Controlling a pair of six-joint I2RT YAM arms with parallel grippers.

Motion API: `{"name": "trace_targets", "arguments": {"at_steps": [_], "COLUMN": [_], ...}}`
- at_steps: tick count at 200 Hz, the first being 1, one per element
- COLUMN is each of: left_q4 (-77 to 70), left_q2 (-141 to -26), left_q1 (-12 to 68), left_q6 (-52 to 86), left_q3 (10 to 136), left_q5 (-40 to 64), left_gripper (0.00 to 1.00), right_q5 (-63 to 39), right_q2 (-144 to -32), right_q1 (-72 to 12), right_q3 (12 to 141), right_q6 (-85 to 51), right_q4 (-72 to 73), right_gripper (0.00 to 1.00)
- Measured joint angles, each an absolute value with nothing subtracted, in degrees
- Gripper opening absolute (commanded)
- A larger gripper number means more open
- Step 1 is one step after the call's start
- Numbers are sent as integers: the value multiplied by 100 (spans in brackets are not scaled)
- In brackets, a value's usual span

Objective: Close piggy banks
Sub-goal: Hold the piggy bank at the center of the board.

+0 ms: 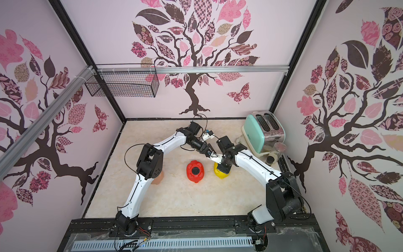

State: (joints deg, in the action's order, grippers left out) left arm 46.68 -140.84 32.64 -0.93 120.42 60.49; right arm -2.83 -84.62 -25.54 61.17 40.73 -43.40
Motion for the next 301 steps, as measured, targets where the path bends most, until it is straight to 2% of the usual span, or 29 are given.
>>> {"name": "trace_targets", "arguments": {"at_steps": [151,240,301], "left_q4": [4952,5349,5507], "left_q2": [-14180,-14505,-14615], "left_q1": [3492,3653,3649], "left_q6": [-410,-554,-561], "left_q3": [12274,12755,12984], "left_q5": [6160,6099,6080], "left_gripper": [75,68,66], "right_q5": [-628,-738,-729], "right_q2": [-8392,-8366,-8359], "right_q1": [-2324,-2228,-2191], "right_q3": [5999,5961,5951], "right_q6": [4005,3986,3944], "right_q4": [-4158,-4123,-4119], "right_gripper": [0,0,0]}}
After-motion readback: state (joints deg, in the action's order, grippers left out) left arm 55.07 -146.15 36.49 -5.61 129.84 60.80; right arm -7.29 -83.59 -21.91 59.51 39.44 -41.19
